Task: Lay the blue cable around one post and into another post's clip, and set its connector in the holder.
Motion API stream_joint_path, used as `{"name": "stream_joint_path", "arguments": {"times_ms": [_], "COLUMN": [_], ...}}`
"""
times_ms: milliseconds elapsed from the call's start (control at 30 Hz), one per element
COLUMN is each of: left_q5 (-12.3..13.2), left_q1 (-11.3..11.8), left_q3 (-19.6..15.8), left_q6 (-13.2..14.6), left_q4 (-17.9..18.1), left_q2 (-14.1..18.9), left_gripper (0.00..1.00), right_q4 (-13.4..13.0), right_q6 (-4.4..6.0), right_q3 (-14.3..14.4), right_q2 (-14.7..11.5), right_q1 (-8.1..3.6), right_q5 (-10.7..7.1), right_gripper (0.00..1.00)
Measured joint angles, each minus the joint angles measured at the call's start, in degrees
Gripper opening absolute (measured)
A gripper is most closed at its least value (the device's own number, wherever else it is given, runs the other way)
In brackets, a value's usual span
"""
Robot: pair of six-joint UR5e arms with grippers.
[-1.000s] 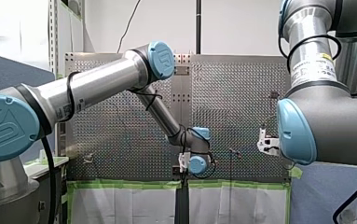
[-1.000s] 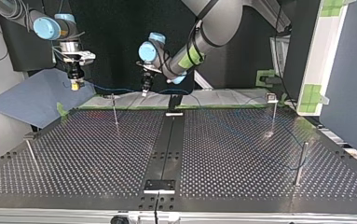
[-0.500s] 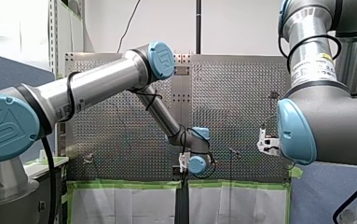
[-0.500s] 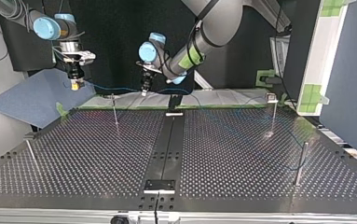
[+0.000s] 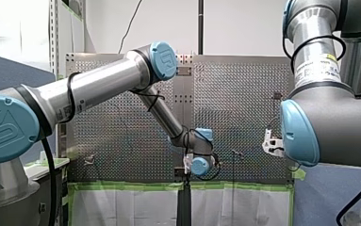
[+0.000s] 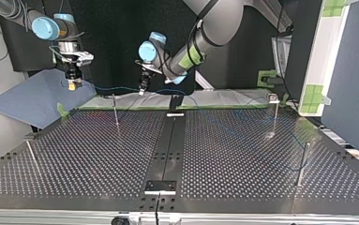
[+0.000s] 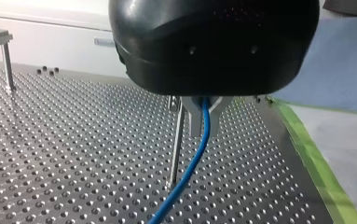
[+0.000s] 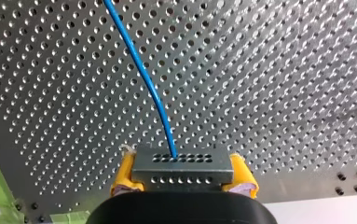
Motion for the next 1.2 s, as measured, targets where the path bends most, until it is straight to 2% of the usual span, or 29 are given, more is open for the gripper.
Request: {"name": "stream_joint_path", "arguments": {"times_ms": [133,367,633,1000,1200], "left_q5": [1.68,3.11,3.15,2.71,3.07], "left_q1": [-0.02,-0.42,-0.82,-0.26,-0.23], "left_q3": [0.63,2.83,4.52,5.33,5.4], "left_q6": [-0.83,-1.32,-1.76,-2.37,-2.4], "left_q4": [-0.61,-2.94,-5.41,-5.77,-5.92], "left_q2": [-0.11,-0.42,-1.47,-1.52,-1.52], "left_gripper": [0.02,0.02,0.02,0.02,0.02], "right_q4": [0.99,2.83,3.99,4.82,6.04], "right_q6": [0.19,0.22,0.65,1.89,1.93], "right_q3": [-0.42,-0.88,-1.46,-2.3,-2.8], "right_q2": [0.01,0.05,0.09,0.25,0.85], "right_q1": [-0.02,0.17,0.06,-0.83,-1.13], "right_q5": [0.5,0.52,0.43,1.52,1.58], "right_gripper": [0.0,0.0,0.0,0.0,0.0]}}
